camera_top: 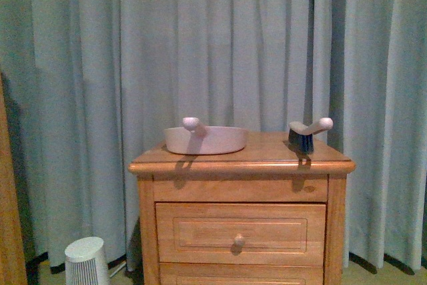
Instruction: Clean up trash
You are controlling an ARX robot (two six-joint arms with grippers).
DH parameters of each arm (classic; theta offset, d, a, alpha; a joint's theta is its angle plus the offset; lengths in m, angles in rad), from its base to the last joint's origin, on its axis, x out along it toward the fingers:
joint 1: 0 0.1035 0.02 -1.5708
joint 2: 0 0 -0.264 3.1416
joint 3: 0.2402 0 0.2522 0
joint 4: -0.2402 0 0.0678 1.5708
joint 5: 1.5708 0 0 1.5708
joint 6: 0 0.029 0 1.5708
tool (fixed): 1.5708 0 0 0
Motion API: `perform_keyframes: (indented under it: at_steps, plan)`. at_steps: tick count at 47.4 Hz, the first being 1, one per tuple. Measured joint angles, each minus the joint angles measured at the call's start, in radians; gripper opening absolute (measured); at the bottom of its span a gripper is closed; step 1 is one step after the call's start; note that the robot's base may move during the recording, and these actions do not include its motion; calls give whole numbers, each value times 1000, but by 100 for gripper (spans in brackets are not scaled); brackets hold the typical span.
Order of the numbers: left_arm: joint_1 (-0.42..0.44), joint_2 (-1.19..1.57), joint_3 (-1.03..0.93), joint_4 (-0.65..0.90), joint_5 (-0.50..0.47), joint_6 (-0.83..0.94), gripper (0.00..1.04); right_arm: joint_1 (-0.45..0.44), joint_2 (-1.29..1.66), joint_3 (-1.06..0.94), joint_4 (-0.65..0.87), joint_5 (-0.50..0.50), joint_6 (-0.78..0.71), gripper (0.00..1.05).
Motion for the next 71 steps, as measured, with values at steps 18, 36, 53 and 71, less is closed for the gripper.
perform_keyframes:
  at_steps: [18,36,53,71]
  plan:
    - [0,0,0,0,0,0,97,0,0,0,0,0,0,97]
    - [0,0,0,0,0,0,97,0,0,0,0,0,0,97]
    - [0,0,0,0,0,0,97,0,0,0,0,0,0,97]
    - [0,0,0,0,0,0,97,0,0,0,0,0,0,97]
